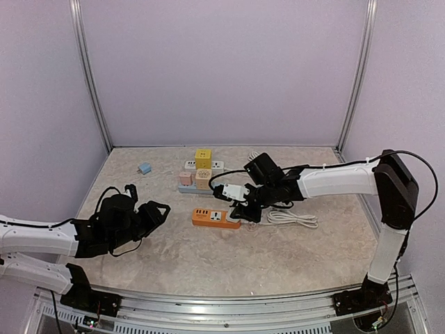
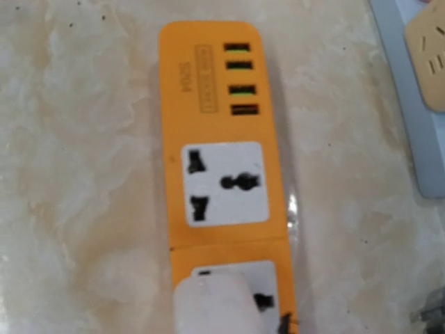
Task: Insert the plug
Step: Press the plug into the socket slot.
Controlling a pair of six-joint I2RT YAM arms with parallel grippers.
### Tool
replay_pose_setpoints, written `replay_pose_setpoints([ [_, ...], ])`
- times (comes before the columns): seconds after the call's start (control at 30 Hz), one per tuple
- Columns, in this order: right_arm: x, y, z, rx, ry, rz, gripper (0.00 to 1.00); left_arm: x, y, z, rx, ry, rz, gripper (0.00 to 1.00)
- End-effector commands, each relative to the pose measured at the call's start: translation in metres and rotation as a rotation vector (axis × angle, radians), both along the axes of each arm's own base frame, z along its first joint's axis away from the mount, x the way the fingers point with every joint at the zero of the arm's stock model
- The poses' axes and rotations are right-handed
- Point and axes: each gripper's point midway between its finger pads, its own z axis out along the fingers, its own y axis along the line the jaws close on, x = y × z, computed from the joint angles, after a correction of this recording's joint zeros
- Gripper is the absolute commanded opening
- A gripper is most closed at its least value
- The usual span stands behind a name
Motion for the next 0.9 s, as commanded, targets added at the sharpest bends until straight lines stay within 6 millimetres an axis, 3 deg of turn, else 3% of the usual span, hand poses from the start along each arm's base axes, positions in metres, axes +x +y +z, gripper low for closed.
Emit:
replay_pose_setpoints([
  [0.0,-0.005,0.002,-0.003,-0.018,0.05,0.034,0.21,-0.002,0.003,-0.007,0.019,0.007,0.009,0.59],
  [0.17,-0.01,0.002,-0.007,-0.061,0.096,0.07,0.09,0.0,0.002,-0.006,0.02,0.002,0.004,0.59],
  [0.53,-0.005,-0.001,-0.033,-0.254,0.137,0.073,0.05,0.0,0.011,-0.008,0.034,0.023,0.036,0.59],
  [0.87,-0.007,-0.001,-0.056,-0.426,0.133,0.075,0.05,-0.005,0.041,-0.01,0.066,0.052,0.157,0.59],
])
